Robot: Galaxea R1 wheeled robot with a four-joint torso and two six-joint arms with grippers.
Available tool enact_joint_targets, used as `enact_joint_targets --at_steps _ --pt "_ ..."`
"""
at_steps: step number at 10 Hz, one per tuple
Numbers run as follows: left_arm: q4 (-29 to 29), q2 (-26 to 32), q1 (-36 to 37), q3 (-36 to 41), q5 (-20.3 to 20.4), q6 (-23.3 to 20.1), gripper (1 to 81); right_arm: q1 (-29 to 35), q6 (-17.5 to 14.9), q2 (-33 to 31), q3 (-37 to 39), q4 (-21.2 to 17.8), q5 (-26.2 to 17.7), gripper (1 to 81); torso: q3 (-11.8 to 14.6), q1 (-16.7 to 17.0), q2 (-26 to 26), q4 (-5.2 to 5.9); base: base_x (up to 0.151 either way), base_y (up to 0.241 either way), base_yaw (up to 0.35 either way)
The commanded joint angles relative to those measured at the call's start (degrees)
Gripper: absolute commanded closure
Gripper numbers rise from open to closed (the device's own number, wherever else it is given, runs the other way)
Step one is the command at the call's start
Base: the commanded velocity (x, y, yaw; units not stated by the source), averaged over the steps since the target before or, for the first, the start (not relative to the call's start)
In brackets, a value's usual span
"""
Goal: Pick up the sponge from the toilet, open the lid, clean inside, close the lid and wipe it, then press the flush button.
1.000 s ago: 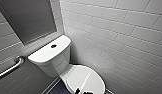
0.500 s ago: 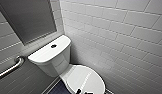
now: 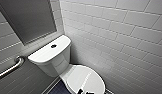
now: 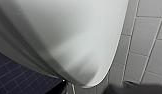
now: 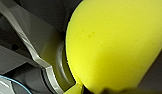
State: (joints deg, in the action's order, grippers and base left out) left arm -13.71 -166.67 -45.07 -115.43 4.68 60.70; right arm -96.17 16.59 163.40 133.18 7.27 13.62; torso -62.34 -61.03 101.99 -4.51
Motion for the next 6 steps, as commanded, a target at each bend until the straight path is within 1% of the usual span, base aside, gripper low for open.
enact_joint_targets --at_steps 1,2,4,6 --pt "-0.2 -2.2 6.8 -1.0 -1.1 0.4 1.0 -0.9 0.0 0.5 -0.8 0.6 -3.4 81.1 0.0 0.0 0.0 0.0 0.0 0.0 0.0" --pt "-0.1 -3.5 7.4 -3.3 -1.0 0.6 1.0 -1.0 0.1 0.5 -0.8 0.6 -3.4 81.1 0.0 0.0 0.0 0.0 0.0 0.0 0.0" --pt "-0.1 -5.1 8.8 -6.9 -0.6 3.8 1.0 -1.2 0.2 0.5 -0.8 0.6 -3.4 81.1 0.0 0.0 0.0 0.0 0.0 0.0 0.0" --pt "-0.1 -5.1 10.6 -6.0 -0.5 5.6 1.0 -1.2 0.2 0.5 -0.8 0.6 -3.4 81.1 0.0 0.0 0.0 0.0 0.0 0.0 0.0"
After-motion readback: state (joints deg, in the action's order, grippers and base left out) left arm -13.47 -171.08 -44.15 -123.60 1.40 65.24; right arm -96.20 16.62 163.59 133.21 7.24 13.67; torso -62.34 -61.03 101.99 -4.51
